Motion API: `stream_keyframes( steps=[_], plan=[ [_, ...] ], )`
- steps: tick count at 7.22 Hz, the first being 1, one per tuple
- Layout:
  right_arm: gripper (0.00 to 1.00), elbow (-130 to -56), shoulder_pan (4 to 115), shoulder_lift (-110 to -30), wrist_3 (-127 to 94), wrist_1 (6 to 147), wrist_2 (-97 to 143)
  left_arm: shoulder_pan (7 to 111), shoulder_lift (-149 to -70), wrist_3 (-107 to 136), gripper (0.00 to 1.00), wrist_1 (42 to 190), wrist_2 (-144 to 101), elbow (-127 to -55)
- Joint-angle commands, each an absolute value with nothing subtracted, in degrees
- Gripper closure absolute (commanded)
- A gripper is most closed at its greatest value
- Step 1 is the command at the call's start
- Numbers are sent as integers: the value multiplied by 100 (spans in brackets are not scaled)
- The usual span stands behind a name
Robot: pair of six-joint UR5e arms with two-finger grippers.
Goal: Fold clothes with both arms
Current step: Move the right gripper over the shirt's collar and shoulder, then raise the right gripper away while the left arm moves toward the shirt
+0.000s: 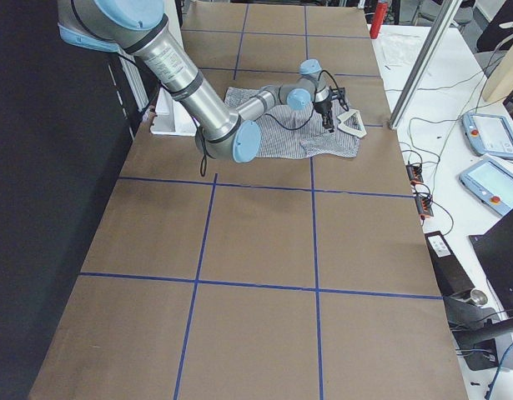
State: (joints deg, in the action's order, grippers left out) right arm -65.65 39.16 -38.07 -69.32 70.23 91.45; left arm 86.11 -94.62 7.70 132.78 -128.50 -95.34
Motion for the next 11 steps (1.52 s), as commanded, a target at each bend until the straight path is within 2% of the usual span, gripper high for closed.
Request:
stream_keyframes(
  steps=[1, 2, 4, 5, 6, 11],
  plan=[
    [0, -7011, 4566, -3814, -6270, 7232, 10301, 8090, -9579, 1272, 0, 13996, -12789, -9510],
    [0, -7553, 4971, -4058, -5640, 7625, 10840, 7538, -9850, 1649, 0, 14097, -12779, -9344],
    [0, -8749, 5796, -5013, -4549, 8050, 11773, 6701, -10675, 3934, 0, 14150, -12118, -8739],
    [0, -8971, 6140, -5488, -3874, 8016, 12091, 6088, -10914, 4903, 4, 14107, -11354, -8606],
    [0, -8991, 6361, -5737, -3467, 7981, 12320, 5734, -11116, 5896, 18, 14133, -10729, -8370],
    [0, -8982, 6407, -5792, -3410, 7963, 12322, 4475, -11425, 7031, 33, 14159, -9195, -7499]
  ],
)
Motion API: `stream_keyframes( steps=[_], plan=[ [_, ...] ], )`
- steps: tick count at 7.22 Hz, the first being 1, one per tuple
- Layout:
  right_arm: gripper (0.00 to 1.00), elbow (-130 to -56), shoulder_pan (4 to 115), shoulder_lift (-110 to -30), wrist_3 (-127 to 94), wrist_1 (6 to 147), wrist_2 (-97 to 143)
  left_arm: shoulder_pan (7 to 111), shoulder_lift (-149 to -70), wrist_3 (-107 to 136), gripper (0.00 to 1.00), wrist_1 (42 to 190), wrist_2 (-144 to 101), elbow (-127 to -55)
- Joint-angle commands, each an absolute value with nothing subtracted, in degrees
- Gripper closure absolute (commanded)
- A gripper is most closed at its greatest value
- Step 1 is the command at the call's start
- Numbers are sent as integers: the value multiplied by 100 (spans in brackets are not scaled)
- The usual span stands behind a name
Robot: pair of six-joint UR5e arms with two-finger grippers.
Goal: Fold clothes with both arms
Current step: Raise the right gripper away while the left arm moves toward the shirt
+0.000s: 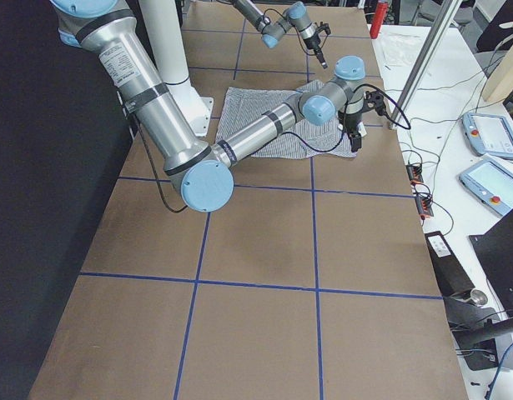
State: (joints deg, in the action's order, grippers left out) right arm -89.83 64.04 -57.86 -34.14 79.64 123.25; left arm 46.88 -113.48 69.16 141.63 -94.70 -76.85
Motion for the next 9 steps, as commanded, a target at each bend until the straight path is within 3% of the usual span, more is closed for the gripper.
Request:
stream_keyframes(
  steps=[1, 9],
  plan=[
    [0, -8982, 6407, -5801, -3410, 7972, 12322, 4448, -11530, 7014, 35, 14168, -9185, -7340],
    [0, -8974, 6416, -5906, -3401, 7963, 12287, 4280, -11602, 6943, 41, 14133, -9185, -7277]
  ],
)
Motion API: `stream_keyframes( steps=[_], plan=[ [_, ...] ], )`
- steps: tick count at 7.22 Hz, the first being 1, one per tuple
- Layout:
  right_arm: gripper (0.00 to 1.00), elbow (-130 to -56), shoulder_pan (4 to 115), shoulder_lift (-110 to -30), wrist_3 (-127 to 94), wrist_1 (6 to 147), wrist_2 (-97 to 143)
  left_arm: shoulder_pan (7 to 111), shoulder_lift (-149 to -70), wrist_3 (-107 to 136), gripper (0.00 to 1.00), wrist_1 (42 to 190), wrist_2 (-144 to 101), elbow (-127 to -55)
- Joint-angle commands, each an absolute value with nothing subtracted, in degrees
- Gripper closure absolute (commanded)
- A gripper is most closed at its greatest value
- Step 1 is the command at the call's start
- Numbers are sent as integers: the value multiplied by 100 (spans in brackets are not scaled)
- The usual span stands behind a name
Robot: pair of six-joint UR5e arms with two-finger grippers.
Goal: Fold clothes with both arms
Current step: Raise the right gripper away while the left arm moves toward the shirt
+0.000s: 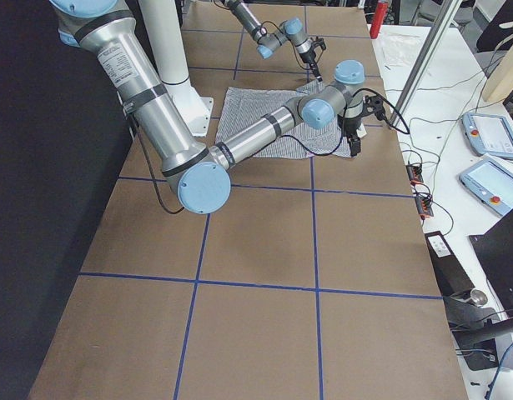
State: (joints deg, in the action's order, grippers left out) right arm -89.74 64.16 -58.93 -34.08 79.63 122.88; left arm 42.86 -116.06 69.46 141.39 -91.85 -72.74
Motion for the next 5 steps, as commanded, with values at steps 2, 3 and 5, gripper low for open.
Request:
stream_keyframes(
  steps=[2, 3, 5],
  plan=[
    [0, -8974, 6416, -5941, -3410, 7963, 12287, 4280, -11602, 6952, 66, 14133, -9185, -7277],
    [0, -8974, 6416, -5950, -3410, 7963, 12287, 4280, -11610, 6952, 70, 14133, -9185, -7277],
    [0, -8974, 6416, -5976, -3410, 7963, 12296, 4245, -11610, 6952, 99, 14124, -9176, -7295]
  ],
)
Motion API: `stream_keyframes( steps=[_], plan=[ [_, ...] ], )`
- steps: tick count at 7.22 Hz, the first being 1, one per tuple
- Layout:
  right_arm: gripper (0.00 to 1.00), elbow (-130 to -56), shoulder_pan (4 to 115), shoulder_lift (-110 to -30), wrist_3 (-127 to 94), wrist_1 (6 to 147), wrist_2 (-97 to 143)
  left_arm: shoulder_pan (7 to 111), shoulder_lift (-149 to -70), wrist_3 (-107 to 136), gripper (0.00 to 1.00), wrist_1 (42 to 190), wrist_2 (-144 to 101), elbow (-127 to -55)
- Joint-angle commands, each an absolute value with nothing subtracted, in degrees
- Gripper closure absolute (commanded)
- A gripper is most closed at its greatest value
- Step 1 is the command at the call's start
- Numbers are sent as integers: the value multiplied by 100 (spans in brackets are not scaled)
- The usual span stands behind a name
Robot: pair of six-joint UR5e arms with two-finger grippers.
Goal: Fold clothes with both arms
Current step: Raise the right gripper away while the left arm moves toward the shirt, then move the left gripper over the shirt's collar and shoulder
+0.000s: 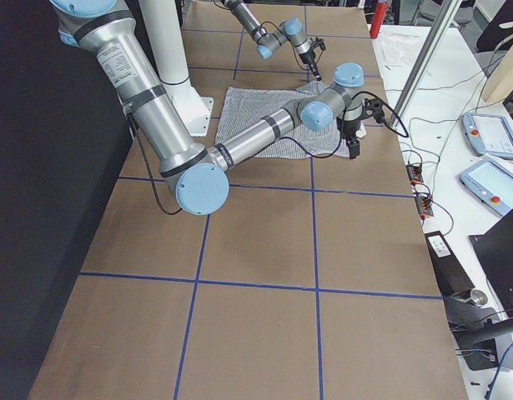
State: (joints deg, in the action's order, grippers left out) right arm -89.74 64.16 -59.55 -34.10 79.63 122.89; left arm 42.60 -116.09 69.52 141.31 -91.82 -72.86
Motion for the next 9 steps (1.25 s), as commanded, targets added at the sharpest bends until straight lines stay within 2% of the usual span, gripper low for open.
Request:
stream_keyframes(
  steps=[1, 6, 9],
  plan=[
    [0, -8974, 6416, -5994, -3410, 7954, 12296, 4236, -11610, 6952, 100, 14115, -9150, -7304],
    [0, -8974, 6416, -5994, -3410, 7954, 12296, 4228, -11978, 6952, 100, 13775, -9176, -7435],
    [0, -8974, 6416, -5994, -3410, 7954, 12287, 4062, -12785, 7040, 100, 12239, -9185, -7796]
  ],
)
